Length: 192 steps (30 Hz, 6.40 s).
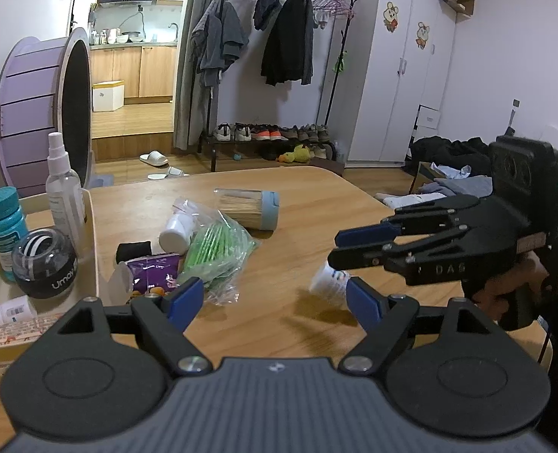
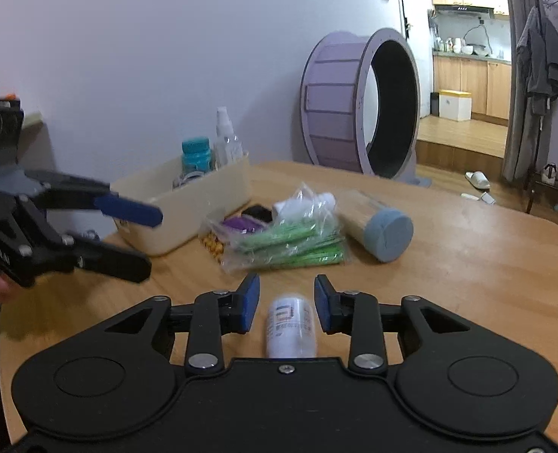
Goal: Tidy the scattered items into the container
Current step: 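Stand the pill bottle upright on the table and open the right tool, then close the left tool on the upright white pill bottle and lift it, then carry the pill bottle with the left tool into the basket and release, then grasp the lying blue-capped toothpick container with the right tool and stand it upright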
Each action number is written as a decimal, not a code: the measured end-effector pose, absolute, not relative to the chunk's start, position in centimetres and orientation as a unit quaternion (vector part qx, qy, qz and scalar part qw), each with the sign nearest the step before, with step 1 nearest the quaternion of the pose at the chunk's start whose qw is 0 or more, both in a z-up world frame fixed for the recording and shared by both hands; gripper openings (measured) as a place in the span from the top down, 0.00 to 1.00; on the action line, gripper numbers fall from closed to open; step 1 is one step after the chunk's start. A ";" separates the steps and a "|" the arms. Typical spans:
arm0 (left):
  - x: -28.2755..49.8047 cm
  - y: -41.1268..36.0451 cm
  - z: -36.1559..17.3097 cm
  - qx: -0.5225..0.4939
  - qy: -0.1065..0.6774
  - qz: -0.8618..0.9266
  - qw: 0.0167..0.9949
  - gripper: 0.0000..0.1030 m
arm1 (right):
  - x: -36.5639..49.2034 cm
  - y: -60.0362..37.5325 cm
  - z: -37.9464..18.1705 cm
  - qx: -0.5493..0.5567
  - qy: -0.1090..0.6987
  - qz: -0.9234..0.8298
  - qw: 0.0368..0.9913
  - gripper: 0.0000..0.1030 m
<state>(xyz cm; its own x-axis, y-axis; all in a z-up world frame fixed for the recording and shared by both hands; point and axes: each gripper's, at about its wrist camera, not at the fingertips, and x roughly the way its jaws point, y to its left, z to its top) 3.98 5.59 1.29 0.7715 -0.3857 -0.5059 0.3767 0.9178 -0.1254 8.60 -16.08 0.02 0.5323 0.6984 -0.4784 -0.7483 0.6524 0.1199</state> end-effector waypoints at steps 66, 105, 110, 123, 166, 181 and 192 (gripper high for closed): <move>5.6 -1.3 -1.4 0.003 0.253 -0.223 0.941 0.48 | 5.2 -23.2 0.9 0.024 0.230 0.313 0.921 0.00; 3.5 14.5 3.4 -0.082 0.182 0.013 0.980 0.70 | 3.7 -14.4 0.7 0.025 0.216 0.372 0.902 0.00; 4.5 14.9 2.9 -0.076 0.181 0.030 0.980 0.67 | 3.0 -13.7 0.5 0.008 0.212 0.377 0.902 0.00; 3.1 12.0 3.2 -0.083 0.184 -0.034 0.979 0.44 | 3.5 -14.3 0.4 0.010 0.211 0.360 0.909 0.00; 4.1 8.5 0.3 -0.079 0.207 -0.124 0.967 0.34 | 22.2 -12.5 -3.8 -0.036 0.287 0.366 0.884 0.43; 3.6 7.6 0.6 -0.077 0.206 -0.133 0.966 0.34 | 15.3 -16.7 0.8 -0.032 0.242 0.368 0.897 0.51; 3.8 5.7 0.5 -0.059 0.213 -0.156 0.963 0.34 | 8.3 -16.7 1.2 -0.058 0.233 0.396 0.886 0.51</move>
<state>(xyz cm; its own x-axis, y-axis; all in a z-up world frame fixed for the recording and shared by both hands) 3.82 5.66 0.47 0.8603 -0.3251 -0.3926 0.2747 0.9445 -0.1801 8.31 -16.72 1.18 0.5772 0.6754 -0.4590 -0.7295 0.6791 0.0819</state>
